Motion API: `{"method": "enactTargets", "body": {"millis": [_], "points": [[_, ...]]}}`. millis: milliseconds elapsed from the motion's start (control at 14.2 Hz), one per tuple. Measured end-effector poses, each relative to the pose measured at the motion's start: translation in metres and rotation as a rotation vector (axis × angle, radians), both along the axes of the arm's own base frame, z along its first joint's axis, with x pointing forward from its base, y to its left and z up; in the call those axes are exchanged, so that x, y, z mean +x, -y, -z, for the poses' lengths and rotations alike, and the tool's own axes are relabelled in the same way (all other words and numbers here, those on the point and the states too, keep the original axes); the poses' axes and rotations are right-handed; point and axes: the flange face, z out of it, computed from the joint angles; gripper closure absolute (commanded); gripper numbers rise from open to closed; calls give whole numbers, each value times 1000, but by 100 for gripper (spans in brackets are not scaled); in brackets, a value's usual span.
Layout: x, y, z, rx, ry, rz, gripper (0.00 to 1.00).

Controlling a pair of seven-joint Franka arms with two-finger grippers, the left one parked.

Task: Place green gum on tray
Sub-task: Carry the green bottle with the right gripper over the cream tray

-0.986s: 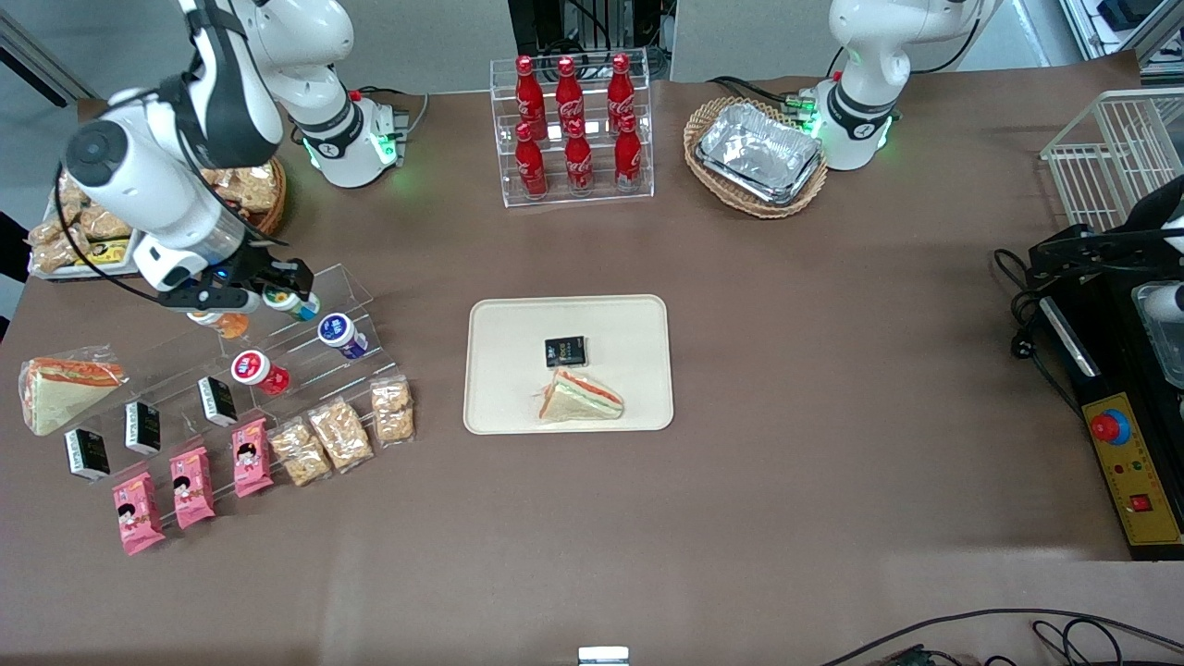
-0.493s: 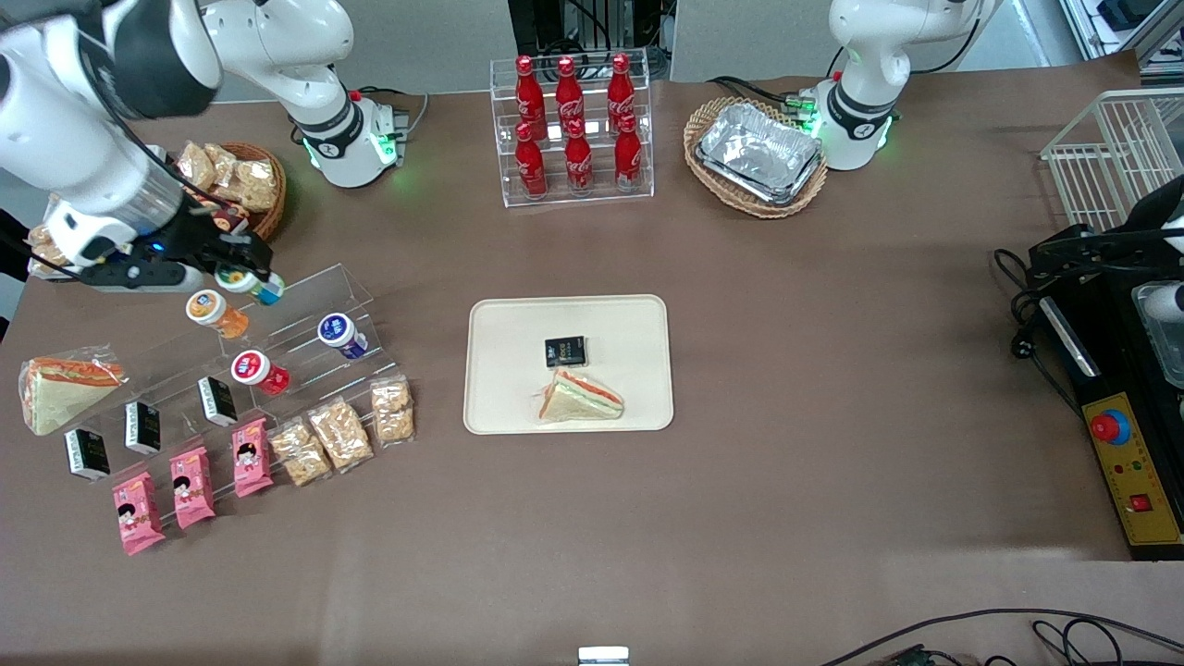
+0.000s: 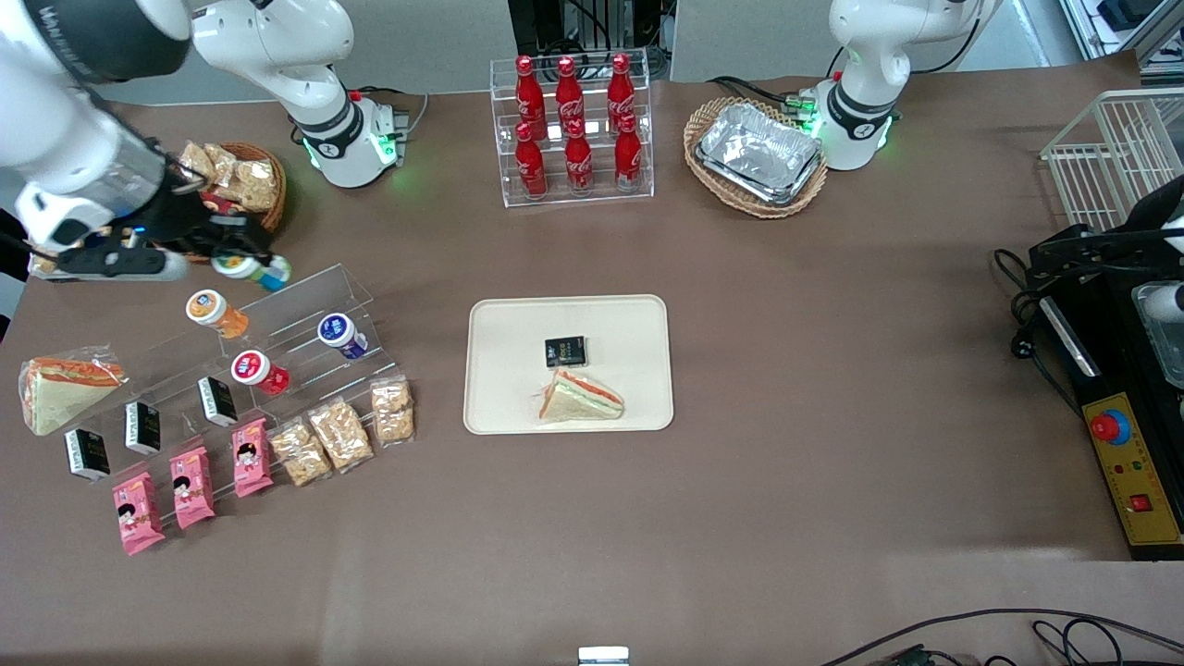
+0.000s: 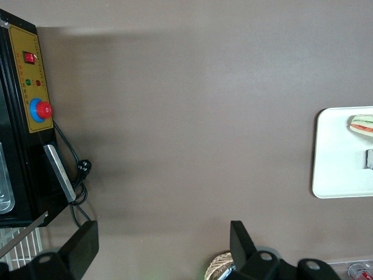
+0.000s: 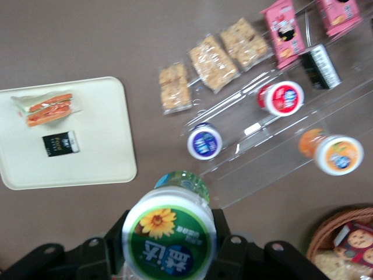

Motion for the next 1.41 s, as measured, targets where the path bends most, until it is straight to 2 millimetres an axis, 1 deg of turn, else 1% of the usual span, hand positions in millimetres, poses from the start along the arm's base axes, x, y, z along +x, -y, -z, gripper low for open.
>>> {"method": "enactTargets", "body": {"millis": [70, 141, 282, 423, 563, 704, 915, 1197, 1408], "points": [[-4, -27, 1, -12, -8, 14, 76], [-10, -58, 5, -28, -18, 29, 76], [-19, -115, 18, -50, -19, 58, 76], [-19, -157, 41, -45, -5, 86, 76], [-13, -186, 78, -21, 12, 112, 76], [-11, -203, 121, -12, 28, 126, 76], [-17, -214, 175, -16, 56, 134, 76], [-29, -215, 229, 10, 79, 137, 76], [-34, -220, 274, 23, 61, 118, 75]]}}
